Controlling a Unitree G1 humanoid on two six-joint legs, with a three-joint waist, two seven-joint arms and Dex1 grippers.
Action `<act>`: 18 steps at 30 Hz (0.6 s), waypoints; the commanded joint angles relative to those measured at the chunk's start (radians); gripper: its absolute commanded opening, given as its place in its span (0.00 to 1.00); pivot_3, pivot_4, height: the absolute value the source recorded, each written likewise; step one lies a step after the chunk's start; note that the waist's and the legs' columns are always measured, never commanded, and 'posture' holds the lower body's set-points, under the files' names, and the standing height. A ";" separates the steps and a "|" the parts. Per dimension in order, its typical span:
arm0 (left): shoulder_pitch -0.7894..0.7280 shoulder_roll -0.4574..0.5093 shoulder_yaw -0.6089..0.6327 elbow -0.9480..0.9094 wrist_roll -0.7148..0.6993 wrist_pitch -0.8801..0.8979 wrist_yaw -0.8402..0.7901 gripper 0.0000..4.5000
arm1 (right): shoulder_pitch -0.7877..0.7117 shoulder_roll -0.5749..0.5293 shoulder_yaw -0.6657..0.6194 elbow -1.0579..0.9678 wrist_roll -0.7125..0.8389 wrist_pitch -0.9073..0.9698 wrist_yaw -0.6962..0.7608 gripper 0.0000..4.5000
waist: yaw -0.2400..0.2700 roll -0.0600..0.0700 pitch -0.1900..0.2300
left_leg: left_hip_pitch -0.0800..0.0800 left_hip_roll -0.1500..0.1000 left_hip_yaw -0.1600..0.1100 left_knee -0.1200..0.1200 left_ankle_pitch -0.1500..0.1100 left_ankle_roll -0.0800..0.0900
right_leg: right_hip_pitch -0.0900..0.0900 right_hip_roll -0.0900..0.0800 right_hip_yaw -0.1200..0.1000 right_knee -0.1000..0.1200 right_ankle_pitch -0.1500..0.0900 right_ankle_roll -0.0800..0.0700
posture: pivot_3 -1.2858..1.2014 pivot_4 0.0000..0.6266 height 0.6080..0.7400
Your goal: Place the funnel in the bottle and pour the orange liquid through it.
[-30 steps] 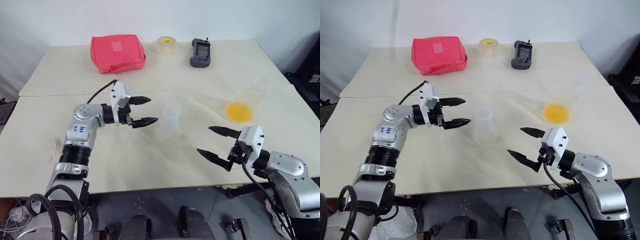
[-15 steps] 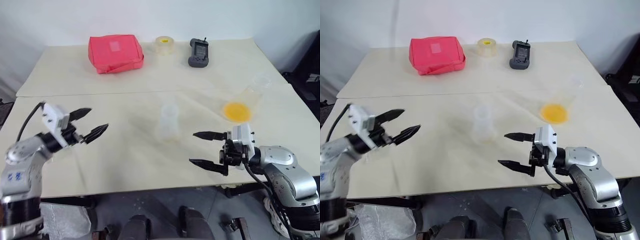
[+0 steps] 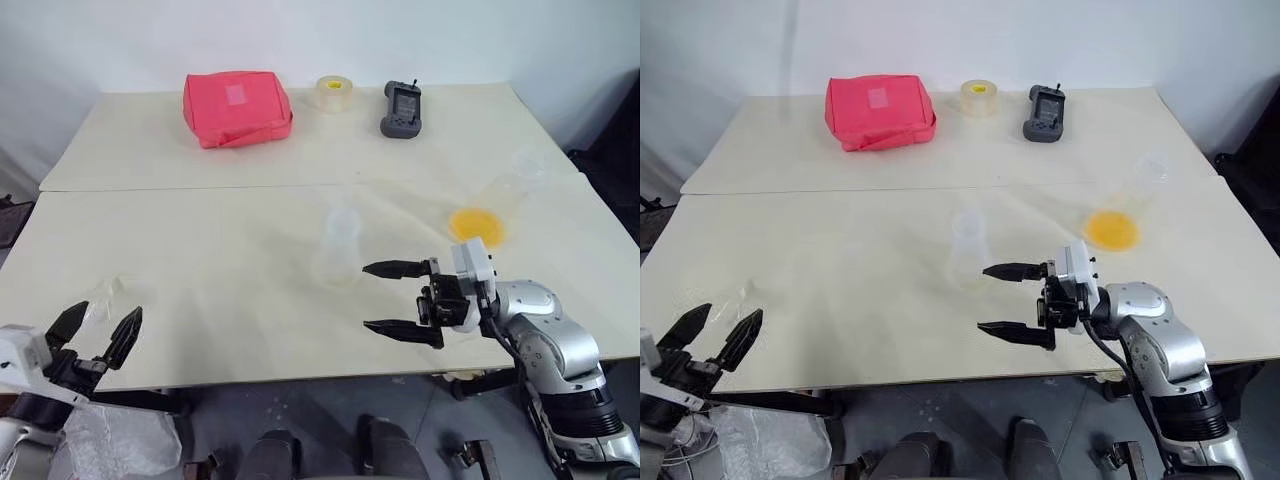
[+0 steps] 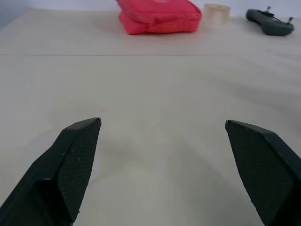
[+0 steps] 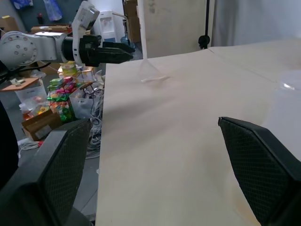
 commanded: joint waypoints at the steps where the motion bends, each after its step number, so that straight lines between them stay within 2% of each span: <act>1: 0.044 -0.041 0.035 -0.027 -0.038 -0.008 0.085 1.00 | -0.029 0.004 -0.011 0.058 -0.009 -0.045 0.051 1.00 | -0.001 0.000 0.000 | 0.000 0.000 0.000 0.000 -0.001 0.000 | 0.000 0.000 0.000 0.000 0.000 0.000 | 0.52 0.24 1.00; 6: -0.009 -0.048 -0.001 -0.020 -0.055 0.030 0.218 1.00 | -0.049 0.006 -0.016 0.113 -0.027 -0.084 0.086 1.00 | 0.003 0.000 0.000 | 0.000 0.002 0.000 0.000 -0.001 -0.001 | 0.000 0.001 -0.001 0.000 0.000 -0.001 | 0.52 0.24 1.00; 9: -0.078 -0.030 -0.015 0.055 -0.017 0.031 0.289 1.00 | -0.050 0.007 -0.024 0.126 -0.037 -0.093 0.072 1.00 | 0.003 0.000 0.000 | 0.000 0.001 0.000 0.001 -0.001 -0.001 | 0.000 0.001 -0.002 0.000 0.000 -0.001 | 0.52 0.24 1.00; 18: -0.269 0.046 -0.130 0.239 0.045 0.035 0.326 1.00 | -0.022 -0.011 -0.045 0.065 -0.047 -0.073 0.014 1.00 | 0.001 0.000 0.000 | 0.000 0.001 0.000 0.001 -0.001 -0.001 | -0.001 0.002 -0.010 0.004 0.000 0.000 | 0.52 0.24 1.00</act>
